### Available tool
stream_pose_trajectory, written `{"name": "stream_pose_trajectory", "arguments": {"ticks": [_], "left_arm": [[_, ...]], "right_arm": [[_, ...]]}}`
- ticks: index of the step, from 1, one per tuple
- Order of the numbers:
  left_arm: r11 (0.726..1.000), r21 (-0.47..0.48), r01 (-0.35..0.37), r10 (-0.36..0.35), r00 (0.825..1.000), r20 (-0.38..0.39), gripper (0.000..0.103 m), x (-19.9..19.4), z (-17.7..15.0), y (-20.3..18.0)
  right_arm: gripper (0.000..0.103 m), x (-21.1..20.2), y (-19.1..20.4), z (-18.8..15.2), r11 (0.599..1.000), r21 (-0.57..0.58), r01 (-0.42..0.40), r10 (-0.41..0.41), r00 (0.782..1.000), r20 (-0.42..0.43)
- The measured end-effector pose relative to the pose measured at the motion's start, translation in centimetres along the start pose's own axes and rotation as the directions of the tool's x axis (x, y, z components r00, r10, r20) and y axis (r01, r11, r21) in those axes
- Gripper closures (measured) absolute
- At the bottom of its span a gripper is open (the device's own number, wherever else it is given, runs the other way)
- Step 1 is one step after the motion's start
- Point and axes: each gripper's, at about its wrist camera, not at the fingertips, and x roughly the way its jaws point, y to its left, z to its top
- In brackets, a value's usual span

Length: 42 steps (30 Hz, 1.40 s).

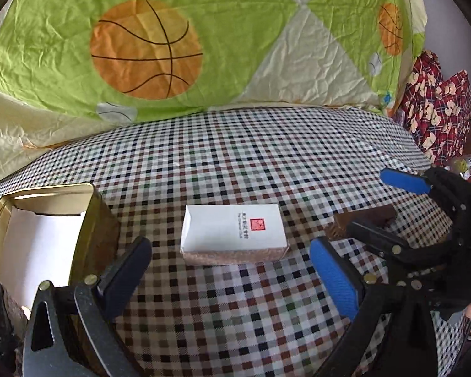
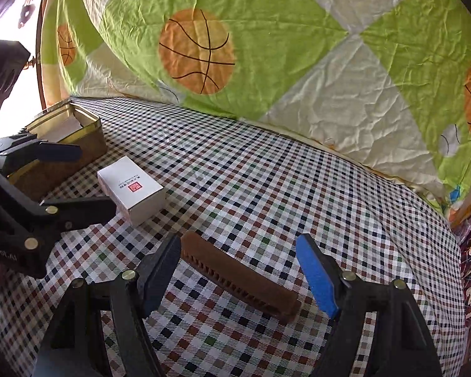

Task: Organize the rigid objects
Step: 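Close the left tool on the white box while the right tool grasps the brown wooden brush, then lift and carry the white box and wooden brush toward the gold tin with both tools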

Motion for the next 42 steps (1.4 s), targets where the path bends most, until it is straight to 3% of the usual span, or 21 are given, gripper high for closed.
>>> {"name": "stream_pose_trajectory", "arguments": {"ticks": [6,8,10,12,16,17,20,23,31,42], "left_arm": [[1.0,0.014,0.007,-0.006,0.999,-0.044,0.001,2.3,0.2,-0.3],[1.0,0.019,0.011,-0.01,0.997,-0.077,0.001,3.0,0.3,-0.5],[1.0,0.018,0.015,-0.014,0.997,-0.076,0.001,3.1,0.4,-0.5],[0.999,0.028,0.031,-0.029,0.997,-0.072,0.001,3.1,0.5,-0.7],[0.999,0.031,0.038,-0.034,0.994,-0.102,0.006,3.8,0.6,-0.9],[0.999,0.027,0.044,-0.04,0.992,-0.117,0.014,4.2,0.7,-0.8],[0.999,0.016,0.049,-0.047,0.992,-0.115,0.023,4.2,0.7,-0.6],[0.998,0.012,0.061,-0.059,0.992,-0.109,0.024,4.1,0.7,-0.6],[0.999,-0.001,0.035,-0.035,0.999,-0.024,0.024,2.0,0.3,-0.2],[0.998,-0.06,0.002,0.003,0.997,0.08,0.024,-0.9,-0.8,1.1]], "right_arm": [[0.027,1.7,0.3,0.1,0.998,-0.066,-0.016,0.01,0.996,-0.087],[0.058,2.3,0.4,-0.2,0.998,-0.062,-0.032,0.024,0.991,-0.135],[0.079,2.1,0.2,-0.4,0.999,-0.041,-0.023,0.017,0.99,-0.139],[0.086,2.1,0.0,-0.6,0.999,-0.015,-0.05,0.047,0.988,-0.145],[0.086,1.8,0.1,-1.1,0.999,0.003,-0.034,0.034,0.989,-0.145],[0.086,1.7,0.2,-1.2,1.0,0.008,-0.03,0.031,0.989,-0.143],[0.086,1.1,0.4,-1.5,1.0,0.028,-0.011,0.014,0.992,-0.123],[0.086,0.1,0.3,-1.8,0.998,0.059,0.004,0.001,0.997,-0.08],[0.086,-2.4,0.9,-1.7,0.985,0.059,0.16,-0.161,0.987,0.027],[0.086,-3.0,2.5,-0.8,0.986,0.051,0.159,-0.162,0.985,0.064]]}}
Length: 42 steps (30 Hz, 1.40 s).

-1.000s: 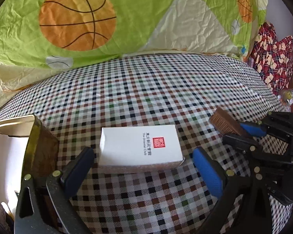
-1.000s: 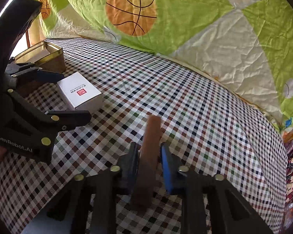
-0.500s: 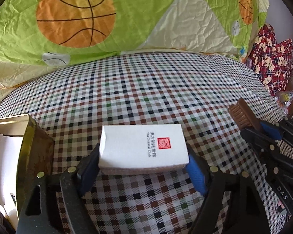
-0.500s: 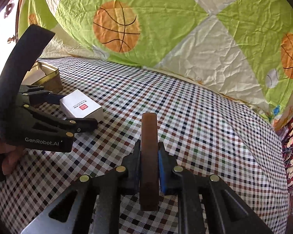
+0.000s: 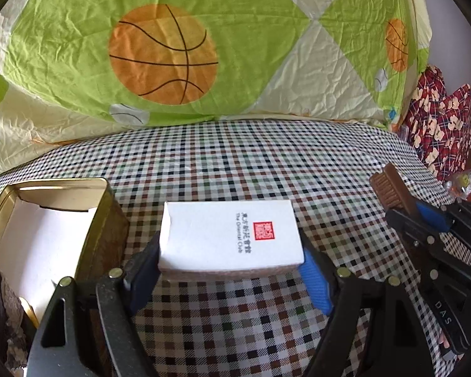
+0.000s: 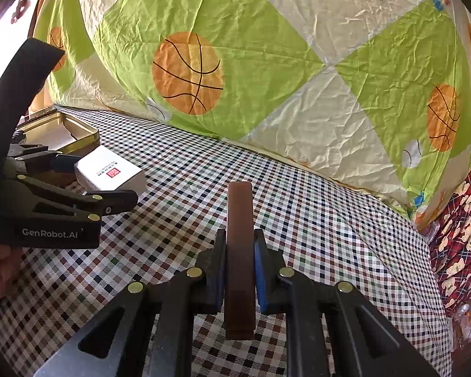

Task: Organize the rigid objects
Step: 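Lift and carry the white box and wooden brush toward the gold tin with both tools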

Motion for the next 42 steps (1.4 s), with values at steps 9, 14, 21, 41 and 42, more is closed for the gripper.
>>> {"name": "stream_pose_trajectory", "arguments": {"ticks": [9,14,21,41,42], "left_arm": [[0.998,0.052,-0.025,0.022,0.998,0.056,0.024,-2.3,-1.2,-0.8],[0.997,0.065,-0.045,0.04,0.995,0.087,0.024,-3.7,-2.0,-0.9],[0.995,0.072,-0.067,0.058,0.991,0.12,0.024,-5.3,-3.1,-0.9],[0.999,0.036,-0.034,0.025,0.972,0.232,0.024,-9.5,-5.3,0.2],[0.999,0.04,-0.035,0.025,0.971,0.238,0.024,-9.7,-5.3,0.1]], "right_arm": [[0.086,-0.3,1.9,0.2,1.0,0.026,-0.012,0.013,1.0,-0.025],[0.086,-1.0,2.5,0.3,0.998,0.062,0.0,0.001,1.0,-0.007],[0.086,-2.1,2.7,0.6,0.99,0.139,-0.018,0.011,0.999,0.049],[0.086,-6.0,5.2,0.0,0.97,0.23,-0.074,0.034,0.984,0.173],[0.086,-6.1,5.2,0.0,0.97,0.232,-0.073,0.031,0.984,0.178]]}}
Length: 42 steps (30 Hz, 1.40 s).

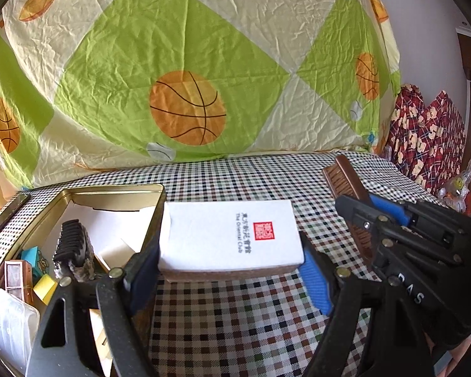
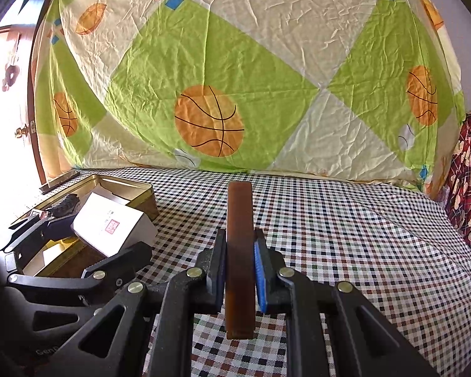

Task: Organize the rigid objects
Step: 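Lift and carry the white box and wooden brush toward the gold tin with both tools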

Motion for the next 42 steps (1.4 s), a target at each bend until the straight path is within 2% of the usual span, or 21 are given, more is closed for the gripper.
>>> {"name": "stream_pose_trajectory", "arguments": {"ticks": [11,25,42], "left_arm": [[1.0,-0.024,-0.003,0.004,0.999,0.053,0.024,-1.2,-0.2,0.5],[0.999,-0.026,-0.019,0.021,0.994,0.112,0.024,-2.6,-0.5,0.7],[0.999,-0.02,-0.032,0.034,0.99,0.139,0.024,-4.5,-1.2,1.4]], "right_arm": [[0.086,-1.5,-0.2,-0.2,0.999,0.035,0.011,-0.014,0.998,0.065],[0.086,-2.5,0.6,-0.4,0.999,0.033,0.019,-0.021,0.997,0.076],[0.086,-3.5,1.8,-1.0,0.999,0.046,-0.012,0.008,0.996,0.09]]}}
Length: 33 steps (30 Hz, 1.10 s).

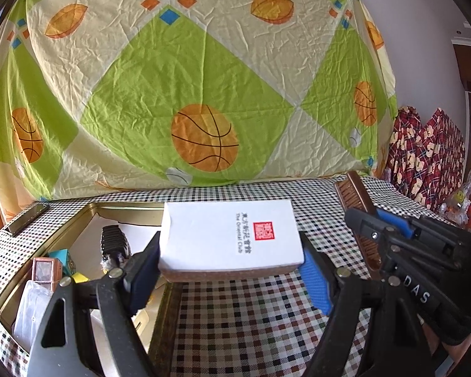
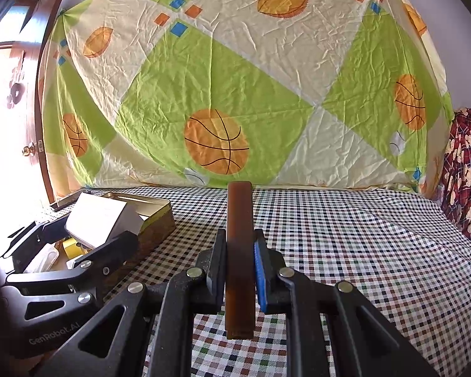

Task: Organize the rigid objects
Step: 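Lift and carry the white box and wooden brush toward the gold tin with both tools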

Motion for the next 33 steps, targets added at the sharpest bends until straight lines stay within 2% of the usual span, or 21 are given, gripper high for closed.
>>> {"name": "stream_pose_trajectory", "arguments": {"ticks": [33], "left_arm": [[0.998,-0.027,-0.062,0.063,0.997,0.051,0.023,-3.7,-0.7,2.8]], "right_arm": [[0.086,-1.2,3.2,-0.4,0.995,-0.018,-0.101,0.101,0.995,0.015]]}}
